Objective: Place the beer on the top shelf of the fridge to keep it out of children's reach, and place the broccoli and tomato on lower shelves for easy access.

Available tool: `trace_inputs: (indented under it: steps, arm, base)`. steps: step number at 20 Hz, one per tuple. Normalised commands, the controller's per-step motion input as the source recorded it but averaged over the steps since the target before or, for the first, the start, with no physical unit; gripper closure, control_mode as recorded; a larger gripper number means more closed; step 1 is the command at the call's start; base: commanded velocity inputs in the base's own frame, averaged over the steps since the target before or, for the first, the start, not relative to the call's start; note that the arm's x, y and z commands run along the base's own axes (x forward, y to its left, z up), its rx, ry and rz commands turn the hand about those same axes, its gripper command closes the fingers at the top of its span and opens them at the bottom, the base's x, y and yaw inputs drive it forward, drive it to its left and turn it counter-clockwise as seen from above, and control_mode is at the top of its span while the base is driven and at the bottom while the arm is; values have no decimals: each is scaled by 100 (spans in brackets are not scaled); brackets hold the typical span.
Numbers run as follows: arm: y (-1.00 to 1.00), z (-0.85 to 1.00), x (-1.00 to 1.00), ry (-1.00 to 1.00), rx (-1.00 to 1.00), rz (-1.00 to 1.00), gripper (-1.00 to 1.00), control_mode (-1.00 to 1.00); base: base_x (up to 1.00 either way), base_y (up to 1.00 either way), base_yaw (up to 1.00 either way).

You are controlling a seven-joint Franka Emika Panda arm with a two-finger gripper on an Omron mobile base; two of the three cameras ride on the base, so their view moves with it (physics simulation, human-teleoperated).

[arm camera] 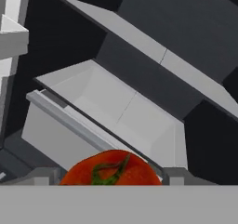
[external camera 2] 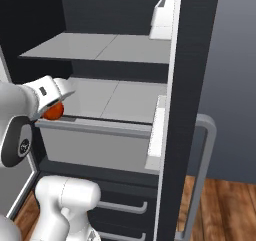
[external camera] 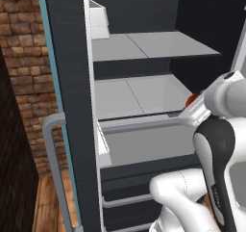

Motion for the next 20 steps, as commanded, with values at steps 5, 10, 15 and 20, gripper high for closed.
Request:
trace_inputs:
  steps: [5,10,15,20]
  arm:
    - [0,-40,49,0,0,0,100,-100]
    - [0,-50,55,0,0,0,100,-100]
    - [0,-38,58,0,0,0,100,-100]
    - [0,-24,67,0,0,0,100,-100]
  base:
    - [0,0,0]
    - [0,0,0]
    - [0,0,0]
    - [0,0,0]
